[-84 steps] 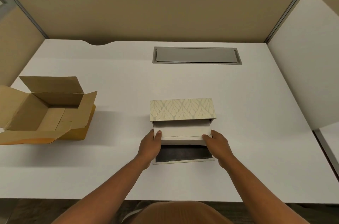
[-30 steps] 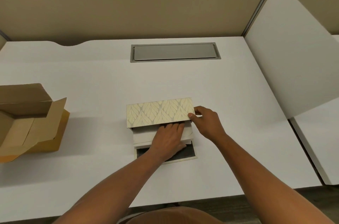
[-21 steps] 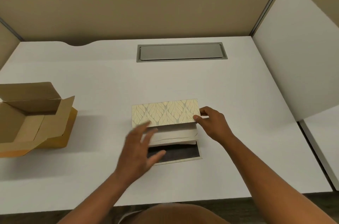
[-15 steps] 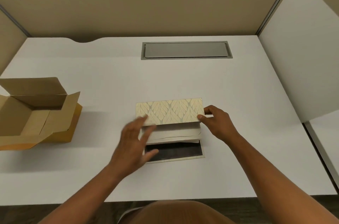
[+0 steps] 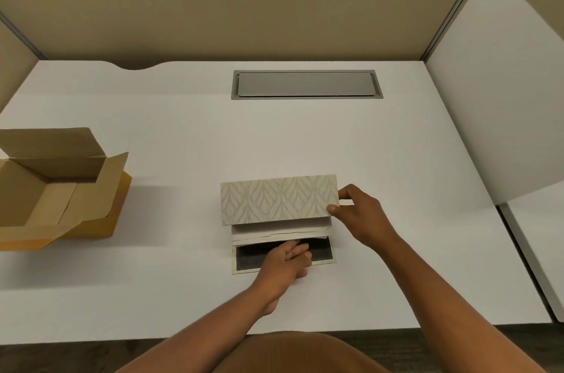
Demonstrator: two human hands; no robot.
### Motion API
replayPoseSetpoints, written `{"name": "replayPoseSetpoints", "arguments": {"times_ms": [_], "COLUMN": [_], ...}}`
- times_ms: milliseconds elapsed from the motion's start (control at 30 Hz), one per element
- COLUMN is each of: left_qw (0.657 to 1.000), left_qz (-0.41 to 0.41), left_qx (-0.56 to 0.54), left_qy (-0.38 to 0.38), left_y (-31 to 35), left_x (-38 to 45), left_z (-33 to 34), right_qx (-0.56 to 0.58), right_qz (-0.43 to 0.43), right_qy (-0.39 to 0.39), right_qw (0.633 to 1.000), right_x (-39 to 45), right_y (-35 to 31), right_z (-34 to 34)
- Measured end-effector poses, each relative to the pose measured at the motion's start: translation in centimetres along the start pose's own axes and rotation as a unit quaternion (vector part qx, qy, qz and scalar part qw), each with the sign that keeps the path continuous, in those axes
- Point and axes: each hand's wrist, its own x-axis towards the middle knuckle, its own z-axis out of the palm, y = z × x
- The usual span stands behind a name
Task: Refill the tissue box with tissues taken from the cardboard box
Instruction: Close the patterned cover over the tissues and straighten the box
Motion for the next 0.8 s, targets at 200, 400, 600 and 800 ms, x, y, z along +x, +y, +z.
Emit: {"name": "replayPoseSetpoints", "arguments": {"times_ms": [200,400,600,800], "left_qw": [0.994,0.994,0.999,0.939], "left_qz": [-0.018,-0.019,-0.042,-0.038], "left_qx": [-0.11,-0.103,-0.012,-0.04], "left_qy": [0.02,0.014,0.022,0.34], "left_y": [0.2,0.4,-0.6,-2.4], "left_x": [-0.2,-0.5,-1.3,-4.2], "left_z": [0.1,0.2,-1.4,-9.2], "right_qx": [0.012,0.036,0.05,0.051], "right_qz": [-0.012,-0.019,-0.029,-0.043], "right_qy": [-0.016,-0.025,-0.024,-0.019], "right_qw": [1.0,0.999,0.998,0.998], "right_x": [-1.0,-2.3,-3.9,-4.8], "right_y": [0.4,0.9,1.7,2.5], "right_z": [0.0,0.1,0.5,1.1]}}
